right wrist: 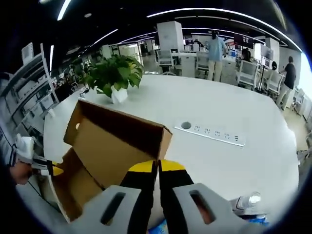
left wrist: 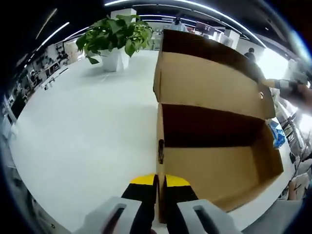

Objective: Operate the shoe box by opening the lid, removing the specified soft item, and placing it in the target area until the item is outside and the box remains undamaged.

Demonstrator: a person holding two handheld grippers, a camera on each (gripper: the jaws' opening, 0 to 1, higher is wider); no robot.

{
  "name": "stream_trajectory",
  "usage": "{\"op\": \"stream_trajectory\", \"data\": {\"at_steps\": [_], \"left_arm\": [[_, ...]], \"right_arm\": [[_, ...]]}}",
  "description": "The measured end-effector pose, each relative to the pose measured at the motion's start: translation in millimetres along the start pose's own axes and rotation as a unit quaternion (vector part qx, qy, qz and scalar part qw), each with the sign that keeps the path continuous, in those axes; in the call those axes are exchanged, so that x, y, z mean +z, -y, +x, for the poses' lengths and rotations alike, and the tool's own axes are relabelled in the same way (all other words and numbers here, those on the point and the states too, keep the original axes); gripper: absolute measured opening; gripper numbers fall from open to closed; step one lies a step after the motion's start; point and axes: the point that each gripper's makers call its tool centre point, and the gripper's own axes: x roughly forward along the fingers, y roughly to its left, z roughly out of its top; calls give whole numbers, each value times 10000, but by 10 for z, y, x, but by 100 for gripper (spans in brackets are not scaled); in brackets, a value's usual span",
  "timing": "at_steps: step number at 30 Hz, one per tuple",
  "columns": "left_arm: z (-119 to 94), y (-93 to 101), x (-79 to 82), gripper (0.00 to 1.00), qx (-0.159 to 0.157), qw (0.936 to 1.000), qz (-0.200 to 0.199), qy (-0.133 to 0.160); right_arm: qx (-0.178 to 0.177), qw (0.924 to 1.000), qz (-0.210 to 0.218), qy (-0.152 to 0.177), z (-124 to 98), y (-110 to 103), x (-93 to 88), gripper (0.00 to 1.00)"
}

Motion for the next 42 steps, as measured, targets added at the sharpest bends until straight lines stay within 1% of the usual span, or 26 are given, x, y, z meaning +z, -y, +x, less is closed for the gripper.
{"op": "stream_trajectory", "data": {"at_steps": [7, 8, 10, 11, 13, 18, 22, 25, 26, 29, 35, 42], "left_arm": [[-4, -6, 1, 3, 38, 9999, -94, -8], [-4, -9, 2, 4, 41, 9999, -131, -9], [1, -5, 16, 4, -18, 9999, -123, 18], [-2, -12, 36, 4, -68, 9997, -219, 91], [1, -20, 32, 4, -65, 9996, -269, 79], [4, -37, 55, 4, -9, 9993, -357, 94], [4, -14, 72, 4, -37, 9994, -327, 102], [6, 3, 83, 4, -79, 9994, -315, 115], [4, 7, 91, 4, -92, 9993, -331, 135], [3, 5, 110, 5, -109, 9989, -434, 170], [-3, 8, 146, 5, -138, 9987, -440, 199], [-13, 30, 160, 5, -216, 9984, -459, 230]], "right_arm": [[36, 9999, -87, 82, -87, -23, -3, 0], [37, 9998, -151, 87, -108, -34, -12, 0], [22, 9998, -193, 110, -140, -36, -16, 0], [36, 9997, -201, 132, -169, -41, -16, 0], [80, 9997, -165, 168, -203, -66, -17, 0], [79, 9992, -336, 188, -282, -147, -33, 0], [74, 9988, -411, 239, -343, -201, -28, 0], [51, 9980, -575, 275, -390, -259, -34, 0], [74, 9976, -639, 274, -405, -281, -44, 0], [95, 9977, -602, 283, -433, -296, -66, 0], [98, 9977, -595, 297, -478, -329, -114, 0], [137, 9971, -704, 263, -596, -428, -258, 1]]}}
